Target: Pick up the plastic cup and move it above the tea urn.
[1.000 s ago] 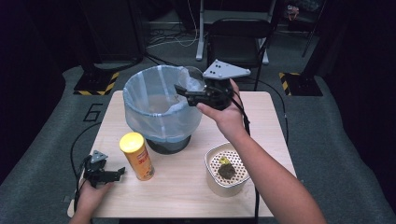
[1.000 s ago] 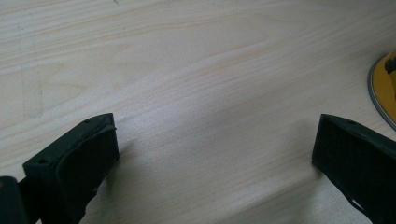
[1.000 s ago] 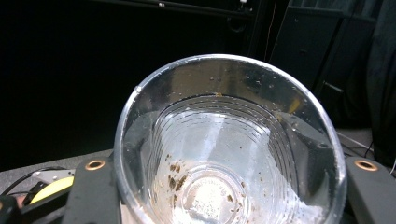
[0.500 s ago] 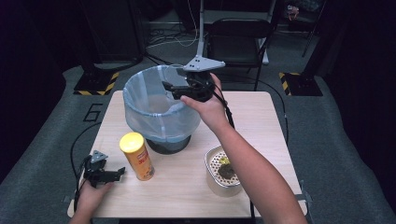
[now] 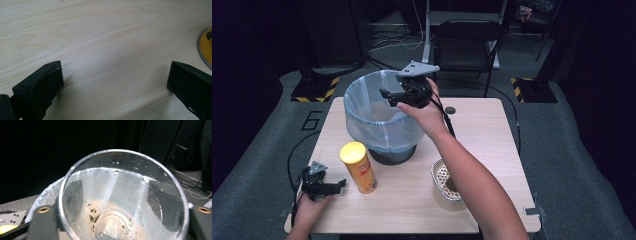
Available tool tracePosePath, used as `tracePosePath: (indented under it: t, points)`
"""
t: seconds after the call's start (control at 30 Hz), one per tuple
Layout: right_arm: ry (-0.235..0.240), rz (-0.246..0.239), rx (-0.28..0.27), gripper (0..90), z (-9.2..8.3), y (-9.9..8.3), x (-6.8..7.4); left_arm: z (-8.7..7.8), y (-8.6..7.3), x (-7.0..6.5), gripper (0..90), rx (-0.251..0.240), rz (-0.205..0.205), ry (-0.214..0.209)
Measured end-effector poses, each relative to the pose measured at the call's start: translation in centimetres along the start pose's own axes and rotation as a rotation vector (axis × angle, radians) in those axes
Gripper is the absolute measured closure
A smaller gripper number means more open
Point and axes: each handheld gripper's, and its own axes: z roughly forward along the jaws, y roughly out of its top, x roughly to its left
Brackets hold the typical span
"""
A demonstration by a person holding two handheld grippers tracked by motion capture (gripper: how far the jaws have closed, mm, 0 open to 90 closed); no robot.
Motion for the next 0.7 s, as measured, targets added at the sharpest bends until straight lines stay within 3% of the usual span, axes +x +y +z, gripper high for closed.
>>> tracePosePath:
  t: [0.07, 0.2, 0.7]
  points:
    - [-0.019, 0.014, 0.011, 12.4, 0.3, -0.2, -0.2, 0.0, 0.0, 0.0, 0.2, 0.0, 0.0, 0.0]
    - [-0.045, 0.026, 0.004, 3.1, 0.5, -0.4, -0.2, 0.0, 0.0, 0.0, 0.2, 0.0, 0.001, 0.0]
    - [-0.032, -0.012, 0.022, 6.6, -0.5, -0.7, 0.2, -0.2, 0.0, -0.2, 0.1, 0.023, -0.004, -0.009]
